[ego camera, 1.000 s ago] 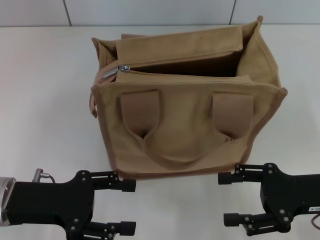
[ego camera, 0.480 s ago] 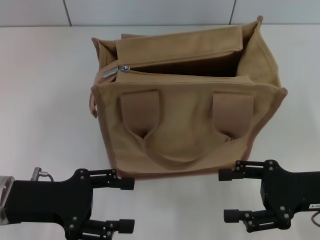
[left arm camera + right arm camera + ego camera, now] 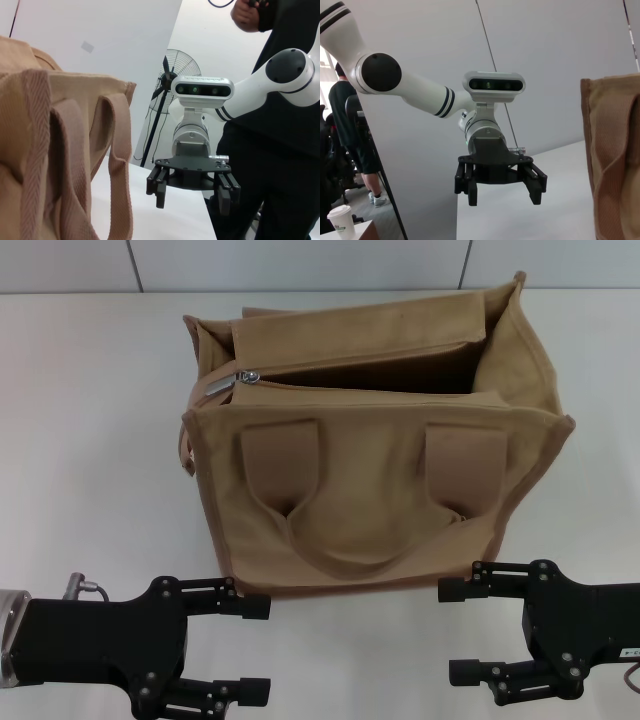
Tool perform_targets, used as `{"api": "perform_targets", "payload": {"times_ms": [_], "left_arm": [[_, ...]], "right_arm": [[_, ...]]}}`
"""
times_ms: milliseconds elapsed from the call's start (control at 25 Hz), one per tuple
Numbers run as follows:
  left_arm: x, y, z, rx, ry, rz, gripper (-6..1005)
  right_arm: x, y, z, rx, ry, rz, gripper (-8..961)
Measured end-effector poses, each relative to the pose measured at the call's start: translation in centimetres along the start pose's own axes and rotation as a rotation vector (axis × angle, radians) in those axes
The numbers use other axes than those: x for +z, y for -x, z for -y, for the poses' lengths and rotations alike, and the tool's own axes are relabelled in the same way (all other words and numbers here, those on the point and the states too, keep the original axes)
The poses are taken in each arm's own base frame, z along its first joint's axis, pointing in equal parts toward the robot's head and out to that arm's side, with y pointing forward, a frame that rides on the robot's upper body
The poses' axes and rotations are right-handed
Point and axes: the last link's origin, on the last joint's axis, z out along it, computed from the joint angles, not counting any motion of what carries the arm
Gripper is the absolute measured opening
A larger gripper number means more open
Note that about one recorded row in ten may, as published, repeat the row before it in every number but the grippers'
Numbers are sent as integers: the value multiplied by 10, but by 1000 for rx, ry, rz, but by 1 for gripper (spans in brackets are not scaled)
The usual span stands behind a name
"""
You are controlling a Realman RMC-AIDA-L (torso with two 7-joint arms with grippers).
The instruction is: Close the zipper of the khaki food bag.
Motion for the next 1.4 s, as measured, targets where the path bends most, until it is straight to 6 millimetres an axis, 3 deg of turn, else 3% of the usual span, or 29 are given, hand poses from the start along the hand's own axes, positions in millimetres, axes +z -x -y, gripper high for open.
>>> {"api": "perform_targets", "payload": {"times_ms": [440,720,920,1000,1040,1200,1400], "left_arm": [[-6,-7,1,15,-20,-53,799],[-44,-37,11,122,-250,-318,798],[-68,-44,19,175,-434,-421,797],[-68,-44,19,175,-434,-421,797],[-74,-42,30,167,-501,-385,796],[-72,-37,46,142,-548,-289,793],[-49,-31,58,130,-497,-174,787]], "right_arm": [[-1,0,1,-1,-6,-2,702],[-3,-1,0,1,-20,7,696],[-4,-2,-1,5,-24,8,691],[-5,-3,-2,8,-25,10,690],[-5,-3,-3,9,-26,12,689],[-6,-4,-4,12,-30,20,685],[-7,-6,-6,18,-34,23,681]]}}
